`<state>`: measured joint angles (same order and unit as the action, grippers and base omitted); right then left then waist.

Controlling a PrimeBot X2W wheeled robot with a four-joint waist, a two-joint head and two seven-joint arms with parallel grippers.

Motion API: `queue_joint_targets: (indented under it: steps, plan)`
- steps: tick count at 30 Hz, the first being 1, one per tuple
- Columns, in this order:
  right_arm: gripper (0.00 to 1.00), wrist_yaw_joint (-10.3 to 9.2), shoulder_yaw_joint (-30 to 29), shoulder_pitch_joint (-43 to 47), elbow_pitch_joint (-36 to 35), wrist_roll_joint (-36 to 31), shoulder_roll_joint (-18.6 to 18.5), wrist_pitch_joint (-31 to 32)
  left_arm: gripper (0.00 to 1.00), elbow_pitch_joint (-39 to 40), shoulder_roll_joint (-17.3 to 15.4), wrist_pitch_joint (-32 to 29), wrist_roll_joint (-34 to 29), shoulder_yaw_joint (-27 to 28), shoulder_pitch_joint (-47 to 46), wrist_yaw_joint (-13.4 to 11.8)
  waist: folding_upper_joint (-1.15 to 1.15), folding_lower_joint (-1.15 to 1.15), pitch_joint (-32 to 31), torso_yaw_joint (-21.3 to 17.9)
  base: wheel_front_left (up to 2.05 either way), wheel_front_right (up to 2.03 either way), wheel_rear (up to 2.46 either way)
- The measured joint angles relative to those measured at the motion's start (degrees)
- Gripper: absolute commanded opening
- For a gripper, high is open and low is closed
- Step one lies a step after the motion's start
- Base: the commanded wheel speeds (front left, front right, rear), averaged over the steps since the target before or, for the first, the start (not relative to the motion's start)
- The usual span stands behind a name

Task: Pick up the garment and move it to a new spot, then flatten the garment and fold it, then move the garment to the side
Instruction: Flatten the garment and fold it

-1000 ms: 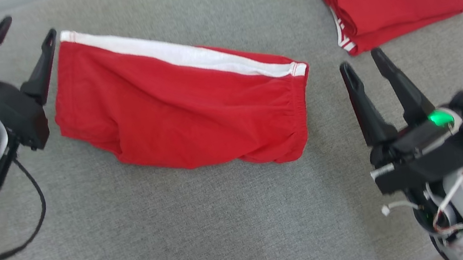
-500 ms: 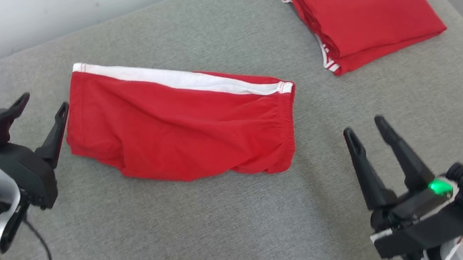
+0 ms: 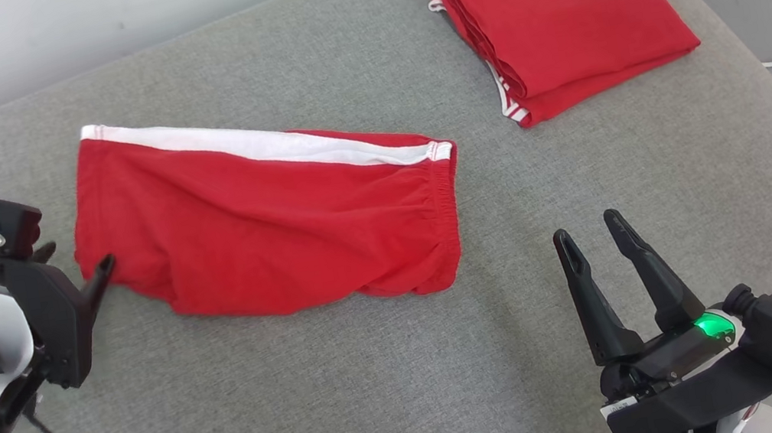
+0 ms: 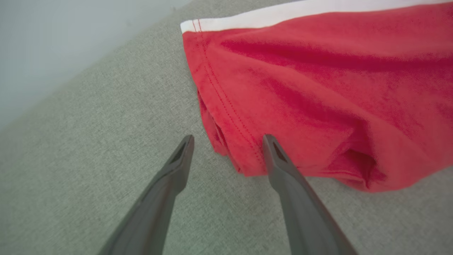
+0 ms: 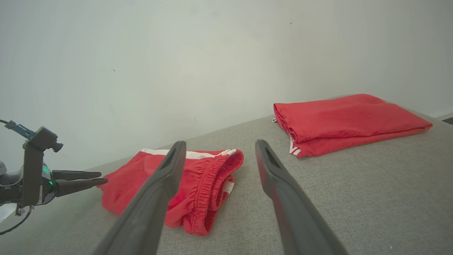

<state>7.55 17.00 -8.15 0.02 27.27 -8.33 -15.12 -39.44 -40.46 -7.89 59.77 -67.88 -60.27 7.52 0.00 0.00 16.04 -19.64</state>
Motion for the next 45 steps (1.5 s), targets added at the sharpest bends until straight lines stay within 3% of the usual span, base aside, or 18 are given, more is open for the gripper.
queue_joint_targets:
  steps: [11, 12, 13, 14, 26, 33, 45]
  plan:
    - [1.0, 0.0, 0.4, -0.5, 0.5, 0.1, 0.4, 0.0, 0.99, 0.0, -0.1, -6.9, 3.7, -1.2, 0.0, 0.0, 0.0, 0.0, 1.2, -0.9, 0.0, 0.0, 0.0]
    - [1.0, 0.0, 0.6, -0.7, 0.7, 0.2, 0.4, 0.0, 0.89, 0.1, 0.0, -6.1, 3.5, -1.2, -0.1, 0.0, 0.0, 0.0, 1.3, -0.8, 0.0, 0.0, 0.0]
    - [1.0, 0.0, 0.8, -0.8, 0.8, 0.2, 0.4, 0.0, 0.27, 0.0, 0.1, -5.7, 3.4, -1.2, -0.2, 0.0, 0.0, 0.0, 1.3, -0.7, 0.0, 0.0, 0.0]
    - [1.0, 0.0, 0.9, -1.1, 0.9, 0.2, 0.4, 0.0, 0.0, -0.2, 0.3, -5.4, 3.3, -1.2, -0.2, 0.0, 0.0, 0.01, 1.4, -0.6, 0.0, 0.0, 0.0]
    - [1.0, 0.0, 0.8, -1.2, 2.0, 0.5, 0.0, 0.0, 0.0, 0.7, 2.8, 1.0, 4.2, -0.2, -0.3, 0.0, 0.0, 0.01, 0.0, 1.3, 0.0, 0.0, 0.0]
    - [1.0, 0.0, -0.2, 0.8, 2.9, 0.8, -0.2, 0.0, 0.0, 4.2, 3.4, 6.1, 6.9, 0.8, 5.4, -0.1, 0.0, 0.0, -3.2, 3.8, 0.0, 0.0, 0.0]
    - [1.0, 0.0, -4.1, 6.5, 3.1, 0.8, 0.0, 0.0, 0.0, 15.0, 2.5, 13.4, 10.8, 2.1, 17.4, -6.0, 0.0, 0.0, -8.4, 10.4, 0.0, 0.0, 0.0]
